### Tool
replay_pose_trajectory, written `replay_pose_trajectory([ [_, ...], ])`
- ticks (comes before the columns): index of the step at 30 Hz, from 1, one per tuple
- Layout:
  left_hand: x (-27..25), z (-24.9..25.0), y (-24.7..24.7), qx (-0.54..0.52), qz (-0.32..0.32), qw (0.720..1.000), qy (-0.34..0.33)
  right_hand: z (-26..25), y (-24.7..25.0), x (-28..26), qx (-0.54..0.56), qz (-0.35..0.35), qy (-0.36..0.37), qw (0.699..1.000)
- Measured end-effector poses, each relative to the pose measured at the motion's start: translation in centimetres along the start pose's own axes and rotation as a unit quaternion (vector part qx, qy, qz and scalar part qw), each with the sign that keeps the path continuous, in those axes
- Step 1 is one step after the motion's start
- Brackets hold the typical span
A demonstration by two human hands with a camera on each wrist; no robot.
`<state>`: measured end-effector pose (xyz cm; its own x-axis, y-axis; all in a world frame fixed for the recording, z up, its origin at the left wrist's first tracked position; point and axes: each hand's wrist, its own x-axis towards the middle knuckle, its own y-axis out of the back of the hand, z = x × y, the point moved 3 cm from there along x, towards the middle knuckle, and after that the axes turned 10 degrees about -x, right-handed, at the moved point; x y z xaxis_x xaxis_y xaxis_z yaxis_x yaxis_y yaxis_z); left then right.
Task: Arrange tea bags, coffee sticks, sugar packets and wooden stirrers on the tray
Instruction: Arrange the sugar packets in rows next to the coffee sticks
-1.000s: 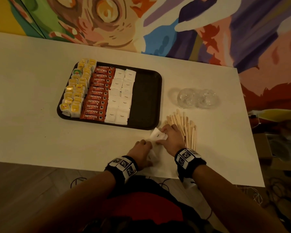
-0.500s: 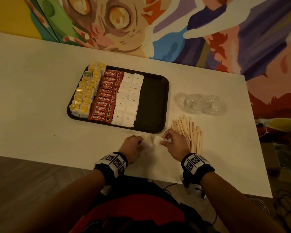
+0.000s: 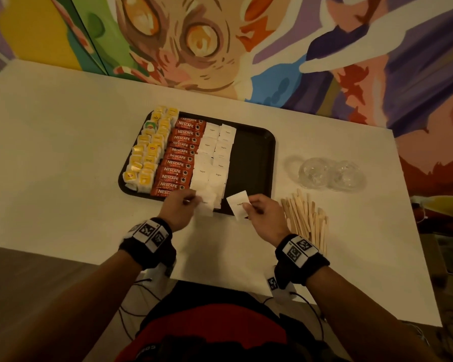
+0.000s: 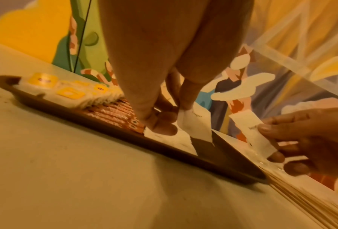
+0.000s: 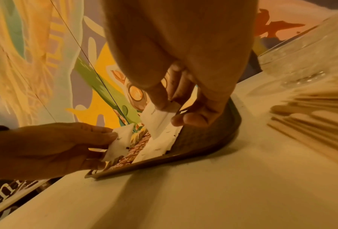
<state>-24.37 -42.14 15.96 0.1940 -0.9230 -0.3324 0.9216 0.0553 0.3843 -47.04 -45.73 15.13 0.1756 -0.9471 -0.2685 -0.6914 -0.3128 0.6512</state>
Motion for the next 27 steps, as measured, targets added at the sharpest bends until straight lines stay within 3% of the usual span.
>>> replay_pose_trajectory([
  [10,4.9,-0.2,4.2,0.159,0.028,0.985,0.055,-3.1,-3.7,3.7,0.035,-0.01,-0.092,0.995],
  [17,6.7,0.1,3.7,0.148,0.032,0.985,0.077,-3.9,-5.2,5.3,-0.022,-0.024,-0.157,0.987],
  [23,7.5,-0.8,2.9,0.152,-0.012,0.983,0.106,-4.0,-5.7,5.6,-0.055,-0.052,-0.167,0.983],
  [27,7.6,-0.6,2.5,0.167,-0.015,0.982,0.09,-4.1,-5.9,5.6,-0.07,-0.065,-0.168,0.981],
])
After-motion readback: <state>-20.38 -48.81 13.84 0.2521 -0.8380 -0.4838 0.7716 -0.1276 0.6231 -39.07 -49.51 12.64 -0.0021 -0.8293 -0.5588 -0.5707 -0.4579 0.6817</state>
